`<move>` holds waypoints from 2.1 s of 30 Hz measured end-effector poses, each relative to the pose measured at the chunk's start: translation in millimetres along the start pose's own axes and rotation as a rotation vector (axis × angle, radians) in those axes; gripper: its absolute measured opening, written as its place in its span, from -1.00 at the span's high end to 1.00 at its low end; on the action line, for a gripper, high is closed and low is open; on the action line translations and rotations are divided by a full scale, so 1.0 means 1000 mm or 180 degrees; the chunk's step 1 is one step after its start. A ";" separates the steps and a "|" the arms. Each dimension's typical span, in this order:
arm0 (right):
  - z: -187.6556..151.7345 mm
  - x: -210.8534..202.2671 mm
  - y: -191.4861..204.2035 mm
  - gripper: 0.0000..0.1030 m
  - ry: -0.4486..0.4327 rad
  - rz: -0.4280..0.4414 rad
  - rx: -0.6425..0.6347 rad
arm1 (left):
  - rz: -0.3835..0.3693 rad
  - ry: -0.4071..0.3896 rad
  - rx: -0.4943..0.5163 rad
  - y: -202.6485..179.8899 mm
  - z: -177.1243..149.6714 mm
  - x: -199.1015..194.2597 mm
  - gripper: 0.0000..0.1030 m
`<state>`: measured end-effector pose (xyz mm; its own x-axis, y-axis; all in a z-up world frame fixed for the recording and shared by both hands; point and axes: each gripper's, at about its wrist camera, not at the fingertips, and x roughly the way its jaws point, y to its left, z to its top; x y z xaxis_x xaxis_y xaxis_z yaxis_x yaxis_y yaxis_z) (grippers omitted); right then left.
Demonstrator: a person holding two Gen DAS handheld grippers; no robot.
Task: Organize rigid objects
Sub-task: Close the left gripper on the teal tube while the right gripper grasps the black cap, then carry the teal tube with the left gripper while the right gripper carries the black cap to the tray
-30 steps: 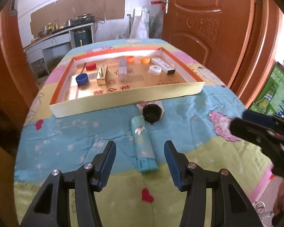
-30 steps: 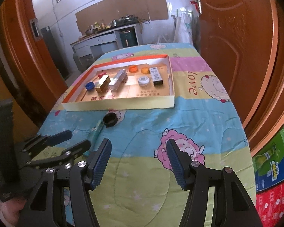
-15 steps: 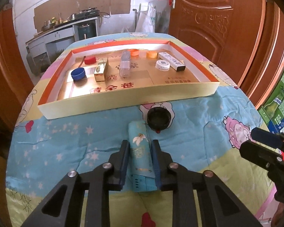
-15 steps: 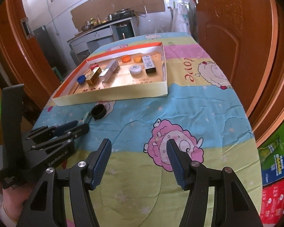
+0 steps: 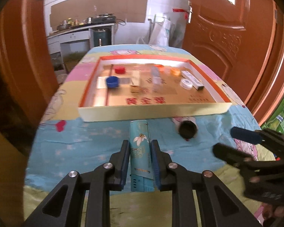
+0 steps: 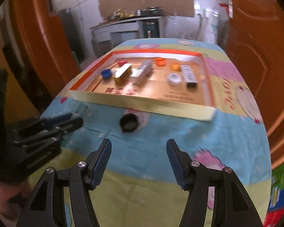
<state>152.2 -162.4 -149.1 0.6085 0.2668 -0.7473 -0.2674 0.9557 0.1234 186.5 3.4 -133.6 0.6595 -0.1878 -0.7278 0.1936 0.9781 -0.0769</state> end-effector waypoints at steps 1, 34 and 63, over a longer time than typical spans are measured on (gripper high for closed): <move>0.003 0.005 0.004 -0.21 0.0025 -0.0011 -0.0061 | 0.0001 -0.0017 -0.0020 0.003 0.000 -0.002 0.55; 0.023 0.009 -0.002 0.41 -0.0071 -0.0186 -0.0007 | -0.0076 -0.0126 -0.0139 0.023 0.002 -0.022 0.55; 0.085 -0.023 -0.028 0.41 -0.0418 -0.0222 -0.0077 | -0.0111 -0.0314 0.0049 0.013 0.100 -0.015 0.55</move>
<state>209.6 -184.8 -79.6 0.7183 0.2155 -0.6616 -0.2381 0.9695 0.0573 251.9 9.7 -55.8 0.7204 -0.2303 -0.6542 0.2282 0.9694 -0.0900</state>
